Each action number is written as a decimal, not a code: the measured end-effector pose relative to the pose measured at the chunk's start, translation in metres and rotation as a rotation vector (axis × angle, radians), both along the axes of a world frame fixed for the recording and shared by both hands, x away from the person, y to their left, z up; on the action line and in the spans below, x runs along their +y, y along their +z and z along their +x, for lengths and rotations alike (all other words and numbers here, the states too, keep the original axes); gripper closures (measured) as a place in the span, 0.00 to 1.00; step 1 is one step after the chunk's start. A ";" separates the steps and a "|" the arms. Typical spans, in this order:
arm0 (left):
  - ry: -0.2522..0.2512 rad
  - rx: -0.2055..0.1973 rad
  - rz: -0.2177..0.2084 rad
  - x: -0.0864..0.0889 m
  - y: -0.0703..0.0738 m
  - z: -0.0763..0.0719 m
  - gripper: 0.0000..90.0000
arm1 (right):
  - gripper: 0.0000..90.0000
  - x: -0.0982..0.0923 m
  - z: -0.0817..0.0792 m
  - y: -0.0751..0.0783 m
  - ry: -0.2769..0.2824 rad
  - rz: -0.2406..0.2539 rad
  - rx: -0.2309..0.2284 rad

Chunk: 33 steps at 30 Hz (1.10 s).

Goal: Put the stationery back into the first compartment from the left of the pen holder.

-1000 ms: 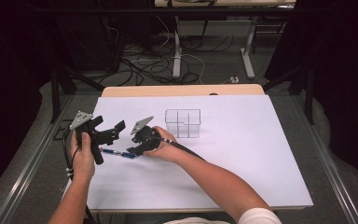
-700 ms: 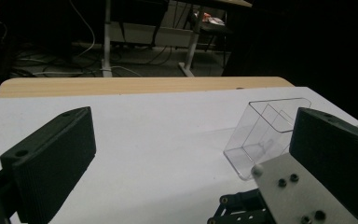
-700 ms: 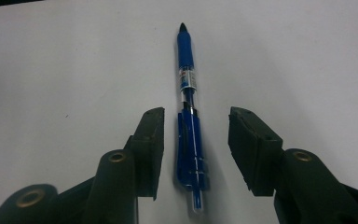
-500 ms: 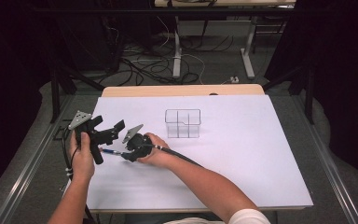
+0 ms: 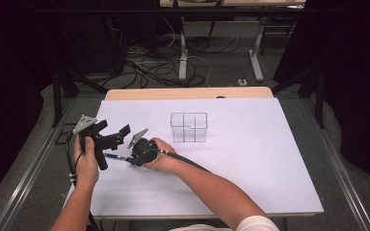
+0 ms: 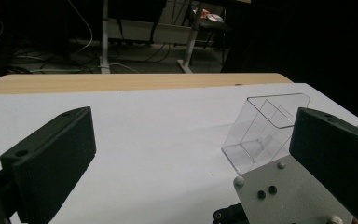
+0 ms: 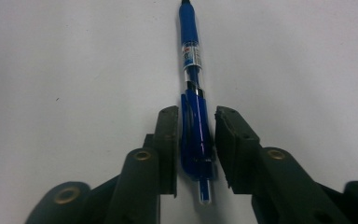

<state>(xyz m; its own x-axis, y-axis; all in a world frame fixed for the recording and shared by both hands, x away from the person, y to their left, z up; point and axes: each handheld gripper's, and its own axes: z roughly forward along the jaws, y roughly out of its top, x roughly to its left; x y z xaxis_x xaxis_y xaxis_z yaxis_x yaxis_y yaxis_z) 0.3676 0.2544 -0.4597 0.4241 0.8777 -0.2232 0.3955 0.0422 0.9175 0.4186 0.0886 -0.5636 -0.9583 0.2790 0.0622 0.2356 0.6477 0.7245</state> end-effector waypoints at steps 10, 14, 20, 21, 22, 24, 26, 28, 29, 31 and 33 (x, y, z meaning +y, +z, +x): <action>-0.001 0.000 0.001 -0.001 -0.001 0.000 0.00 | 0.85 0.000 -0.003 0.001 -0.011 -0.004 0.006; 0.001 0.001 0.000 0.000 -0.001 0.000 0.00 | 0.85 0.001 -0.004 0.001 -0.020 0.000 0.005; 0.003 0.001 -0.001 0.001 -0.001 0.000 0.00 | 0.85 0.000 -0.003 0.001 -0.021 -0.004 0.007; 0.003 0.002 -0.001 0.001 0.000 0.000 0.00 | 0.85 0.000 -0.003 0.001 -0.020 -0.005 0.007; 0.005 -0.001 -0.002 0.001 0.000 0.000 0.00 | 0.85 0.000 -0.003 0.001 -0.021 -0.008 0.004; 0.008 -0.002 -0.003 0.003 0.001 0.000 0.00 | 0.85 0.000 -0.003 0.002 -0.024 0.001 -0.013; 0.013 -0.004 -0.006 0.005 0.002 -0.001 0.00 | 0.85 -0.003 -0.003 0.005 -0.010 -0.016 0.001; 0.017 -0.005 -0.010 0.006 0.002 -0.001 0.00 | 0.85 -0.006 -0.004 0.008 -0.027 -0.009 0.013; 0.018 -0.006 -0.006 0.006 0.002 -0.001 0.00 | 0.85 -0.008 -0.004 0.009 -0.025 0.000 0.010; 0.019 -0.008 -0.009 0.006 0.002 -0.001 0.00 | 0.85 -0.012 -0.003 0.011 -0.034 0.009 0.018; 0.019 -0.008 -0.008 0.006 0.003 -0.001 0.00 | 0.85 -0.015 -0.003 0.012 -0.047 0.015 0.021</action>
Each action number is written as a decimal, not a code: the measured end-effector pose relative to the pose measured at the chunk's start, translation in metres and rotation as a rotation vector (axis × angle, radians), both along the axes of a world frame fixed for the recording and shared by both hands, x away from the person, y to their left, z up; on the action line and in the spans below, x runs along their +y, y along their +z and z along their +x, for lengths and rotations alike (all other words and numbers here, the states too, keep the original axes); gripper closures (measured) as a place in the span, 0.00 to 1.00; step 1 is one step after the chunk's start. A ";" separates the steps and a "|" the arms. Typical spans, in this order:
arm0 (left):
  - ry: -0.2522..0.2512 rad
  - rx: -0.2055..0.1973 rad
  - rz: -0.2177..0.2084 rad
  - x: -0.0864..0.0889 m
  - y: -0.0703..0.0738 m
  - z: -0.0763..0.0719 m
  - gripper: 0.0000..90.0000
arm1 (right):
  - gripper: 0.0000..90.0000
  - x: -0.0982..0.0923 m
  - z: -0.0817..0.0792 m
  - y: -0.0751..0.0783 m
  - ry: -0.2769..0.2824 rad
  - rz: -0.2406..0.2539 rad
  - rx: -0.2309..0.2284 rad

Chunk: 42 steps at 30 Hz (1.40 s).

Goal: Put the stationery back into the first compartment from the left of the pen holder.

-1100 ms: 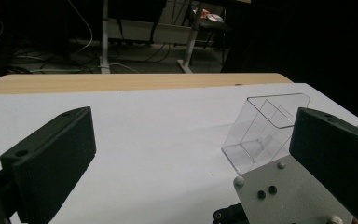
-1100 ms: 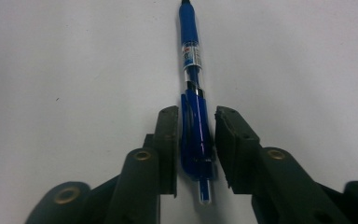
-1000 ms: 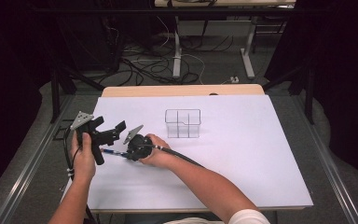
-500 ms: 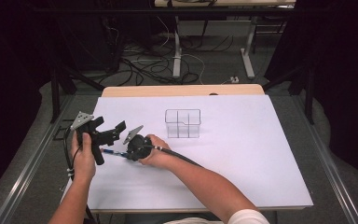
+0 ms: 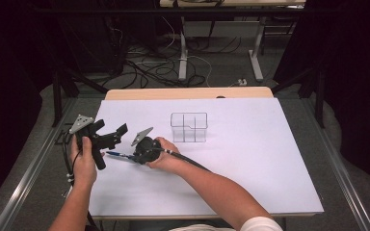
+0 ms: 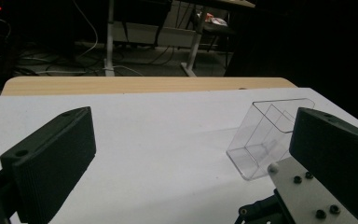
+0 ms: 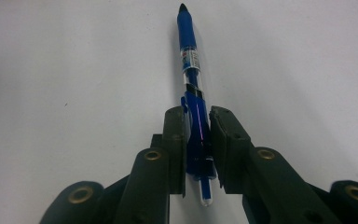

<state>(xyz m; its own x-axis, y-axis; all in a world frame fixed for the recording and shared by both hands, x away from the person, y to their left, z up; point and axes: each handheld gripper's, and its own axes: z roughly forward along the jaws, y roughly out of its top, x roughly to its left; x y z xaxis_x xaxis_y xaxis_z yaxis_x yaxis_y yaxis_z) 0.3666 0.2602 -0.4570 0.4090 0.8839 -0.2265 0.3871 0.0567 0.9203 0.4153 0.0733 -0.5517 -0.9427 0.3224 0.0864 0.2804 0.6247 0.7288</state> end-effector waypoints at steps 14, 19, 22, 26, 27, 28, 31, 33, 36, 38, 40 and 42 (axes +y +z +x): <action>-0.001 0.011 0.003 -0.004 0.003 0.000 0.00 | 0.85 -0.045 -0.005 0.027 -0.061 0.070 -0.072; -0.012 0.011 0.012 -0.008 0.004 -0.001 0.00 | 0.85 -0.061 -0.009 0.037 -0.080 0.086 -0.104; -0.017 0.015 0.017 -0.010 0.004 -0.001 0.00 | 0.85 -0.070 -0.010 0.042 -0.099 0.093 -0.108; -0.021 0.019 0.010 -0.012 0.006 -0.002 0.00 | 0.85 -0.083 -0.012 0.049 -0.110 0.101 -0.122; -0.021 0.017 0.004 -0.013 0.006 -0.002 0.00 | 0.85 -0.086 -0.013 0.051 -0.117 0.106 -0.124; -0.025 0.014 -0.003 -0.013 0.006 -0.002 0.00 | 0.85 -0.090 -0.014 0.052 -0.119 0.119 -0.137; -0.032 0.008 -0.012 -0.015 0.007 -0.002 0.00 | 0.85 -0.102 -0.016 0.057 -0.141 0.131 -0.137; -0.030 0.003 -0.010 -0.016 0.008 -0.003 0.00 | 0.85 -0.110 -0.017 0.059 -0.155 0.148 -0.144; -0.036 -0.007 -0.017 -0.017 0.008 -0.003 0.00 | 0.85 -0.120 -0.020 0.062 -0.175 0.163 -0.153; -0.039 -0.010 -0.011 -0.018 0.008 -0.002 0.00 | 0.85 -0.129 -0.022 0.064 -0.192 0.178 -0.162; -0.042 -0.012 -0.014 -0.019 0.008 -0.002 0.00 | 0.85 -0.131 -0.022 0.065 -0.199 0.184 -0.160; -0.044 -0.011 -0.006 -0.021 0.009 -0.002 0.00 | 0.85 -0.136 -0.022 0.065 -0.203 0.193 -0.171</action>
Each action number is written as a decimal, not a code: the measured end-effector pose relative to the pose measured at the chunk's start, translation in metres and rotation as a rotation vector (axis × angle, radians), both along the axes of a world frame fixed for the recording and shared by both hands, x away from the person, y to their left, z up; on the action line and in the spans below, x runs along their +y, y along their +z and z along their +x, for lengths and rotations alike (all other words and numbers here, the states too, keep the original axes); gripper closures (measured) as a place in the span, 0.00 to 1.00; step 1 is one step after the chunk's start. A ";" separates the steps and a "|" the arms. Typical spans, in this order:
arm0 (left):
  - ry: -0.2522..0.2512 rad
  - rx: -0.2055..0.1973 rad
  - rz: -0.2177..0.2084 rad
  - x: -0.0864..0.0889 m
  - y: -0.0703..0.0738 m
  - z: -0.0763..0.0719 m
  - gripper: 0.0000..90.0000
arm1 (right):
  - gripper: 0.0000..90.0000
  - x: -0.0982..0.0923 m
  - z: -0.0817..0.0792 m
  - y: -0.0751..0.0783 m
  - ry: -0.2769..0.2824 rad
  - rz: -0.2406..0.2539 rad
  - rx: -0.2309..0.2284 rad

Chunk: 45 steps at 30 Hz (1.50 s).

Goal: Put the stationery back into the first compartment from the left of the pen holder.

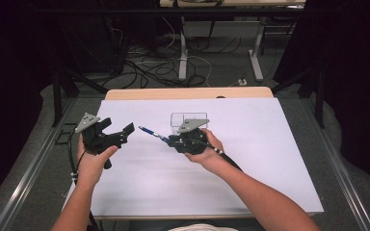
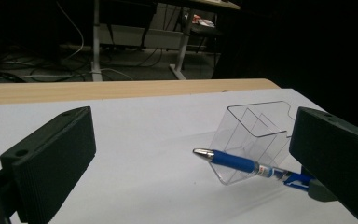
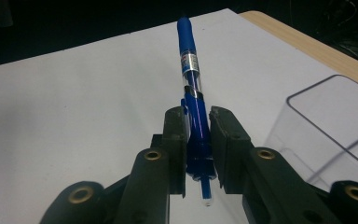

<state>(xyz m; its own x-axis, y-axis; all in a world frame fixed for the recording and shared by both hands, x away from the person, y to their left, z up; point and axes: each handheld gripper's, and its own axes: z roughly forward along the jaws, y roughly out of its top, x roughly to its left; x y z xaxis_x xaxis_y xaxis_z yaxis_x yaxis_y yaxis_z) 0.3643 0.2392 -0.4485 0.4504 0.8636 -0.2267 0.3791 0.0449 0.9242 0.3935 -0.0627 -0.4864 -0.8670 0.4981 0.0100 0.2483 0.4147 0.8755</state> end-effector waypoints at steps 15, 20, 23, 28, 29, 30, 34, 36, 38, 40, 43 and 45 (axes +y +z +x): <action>-0.021 0.071 -0.057 -0.021 0.001 0.008 0.12 | 0.85 -0.015 0.005 0.007 -0.069 0.067 -0.010; -0.036 0.076 -0.062 -0.031 0.004 0.011 0.23 | 0.85 -0.017 0.007 0.011 -0.089 0.100 -0.026; -0.050 0.084 -0.063 -0.037 0.004 0.014 0.26 | 0.85 -0.017 0.007 0.012 -0.100 0.117 -0.037; -0.055 0.116 -0.076 -0.046 0.010 0.021 0.29 | 0.85 -0.022 0.007 0.016 -0.111 0.127 -0.056; -0.057 0.127 -0.076 -0.048 0.011 0.022 0.30 | 0.85 -0.023 0.007 0.017 -0.115 0.129 -0.051; -0.055 0.139 -0.077 -0.049 0.013 0.024 0.32 | 0.85 -0.024 0.007 0.017 -0.119 0.138 -0.049; -0.045 0.206 -0.127 -0.052 0.015 0.030 0.45 | 0.85 -0.027 0.008 0.019 -0.132 0.148 -0.054; -0.050 0.238 -0.160 -0.053 0.014 0.033 0.47 | 0.85 -0.027 0.008 0.019 -0.129 0.146 -0.050; -0.057 0.272 -0.193 -0.052 0.013 0.035 0.51 | 0.85 -0.027 0.008 0.019 -0.133 0.156 -0.056; -0.073 0.296 -0.223 -0.051 0.013 0.038 0.55 | 0.85 -0.028 0.009 0.019 -0.133 0.156 -0.059; -0.083 0.352 -0.310 -0.050 0.012 0.040 0.60 | 0.85 -0.028 0.009 0.019 -0.134 0.153 -0.058; -0.086 0.390 -0.349 -0.049 0.012 0.041 0.62 | 0.85 -0.029 0.010 0.019 -0.137 0.153 -0.056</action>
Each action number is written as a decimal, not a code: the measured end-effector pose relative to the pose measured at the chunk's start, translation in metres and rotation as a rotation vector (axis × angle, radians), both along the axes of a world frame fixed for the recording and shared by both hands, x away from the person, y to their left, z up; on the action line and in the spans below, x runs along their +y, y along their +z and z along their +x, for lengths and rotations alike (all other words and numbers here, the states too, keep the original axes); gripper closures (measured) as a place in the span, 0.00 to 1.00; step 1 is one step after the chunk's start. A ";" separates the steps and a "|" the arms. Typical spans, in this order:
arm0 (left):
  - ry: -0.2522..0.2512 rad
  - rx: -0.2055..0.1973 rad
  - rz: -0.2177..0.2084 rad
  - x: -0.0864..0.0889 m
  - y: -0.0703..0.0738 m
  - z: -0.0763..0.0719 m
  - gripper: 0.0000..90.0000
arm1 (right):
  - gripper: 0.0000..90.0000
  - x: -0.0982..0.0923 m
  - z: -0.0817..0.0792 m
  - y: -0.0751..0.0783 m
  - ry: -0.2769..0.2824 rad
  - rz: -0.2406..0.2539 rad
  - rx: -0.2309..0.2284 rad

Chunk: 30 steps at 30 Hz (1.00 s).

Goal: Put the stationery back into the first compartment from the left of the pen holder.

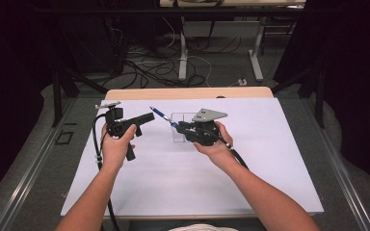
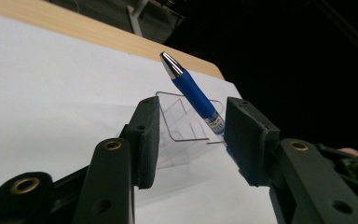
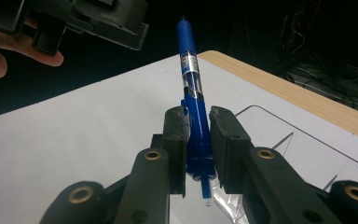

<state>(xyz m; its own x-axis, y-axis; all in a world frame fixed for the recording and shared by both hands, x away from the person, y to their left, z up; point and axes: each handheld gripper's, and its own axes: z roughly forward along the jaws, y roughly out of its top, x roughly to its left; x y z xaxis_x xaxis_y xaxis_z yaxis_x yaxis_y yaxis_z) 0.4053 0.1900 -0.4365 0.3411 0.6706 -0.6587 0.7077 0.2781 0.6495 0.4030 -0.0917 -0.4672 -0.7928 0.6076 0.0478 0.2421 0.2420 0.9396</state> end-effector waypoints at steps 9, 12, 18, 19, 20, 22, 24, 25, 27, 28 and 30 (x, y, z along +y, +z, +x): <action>0.000 0.059 -0.047 -0.002 -0.001 0.006 0.66 | 0.85 0.001 0.000 0.001 -0.005 0.011 0.003; -0.001 0.068 -0.061 -0.006 -0.002 0.008 0.67 | 0.85 0.002 -0.001 0.002 0.001 0.003 0.007; -0.002 0.089 -0.094 -0.014 -0.007 0.015 0.67 | 0.85 0.006 -0.002 0.001 0.014 0.016 -0.007; -0.008 0.095 -0.101 -0.015 -0.007 0.016 0.67 | 0.85 0.006 -0.002 0.001 0.015 0.017 -0.003; -0.007 0.100 -0.103 -0.016 -0.008 0.017 0.67 | 0.85 0.007 -0.002 0.001 0.015 0.019 -0.002; -0.012 0.117 -0.117 -0.017 -0.008 0.018 0.67 | 0.85 0.008 -0.003 0.001 0.015 0.026 0.000; -0.004 0.122 -0.133 -0.020 -0.009 0.020 0.67 | 0.85 0.008 -0.003 0.001 0.018 0.025 0.000; -0.013 0.130 -0.132 -0.020 -0.009 0.020 0.68 | 0.85 0.009 -0.004 0.001 0.017 0.031 -0.001; -0.015 0.125 -0.136 -0.021 -0.010 0.021 0.69 | 0.85 0.009 -0.004 0.002 0.018 0.034 -0.006; -0.018 0.129 -0.138 -0.021 -0.010 0.021 0.70 | 0.85 0.008 -0.004 0.002 0.017 0.033 -0.003; -0.013 0.133 -0.145 -0.021 -0.011 0.022 0.71 | 0.85 0.008 -0.004 0.002 0.017 0.032 -0.003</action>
<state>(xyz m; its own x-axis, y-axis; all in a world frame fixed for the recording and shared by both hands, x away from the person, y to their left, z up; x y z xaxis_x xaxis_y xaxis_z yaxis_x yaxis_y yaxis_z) 0.4269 0.1685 -0.4472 0.2523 0.5614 -0.7881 0.7889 0.3522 0.5035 0.3990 -0.0835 -0.4650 -0.8034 0.5919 0.0646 0.2351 0.2156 0.9478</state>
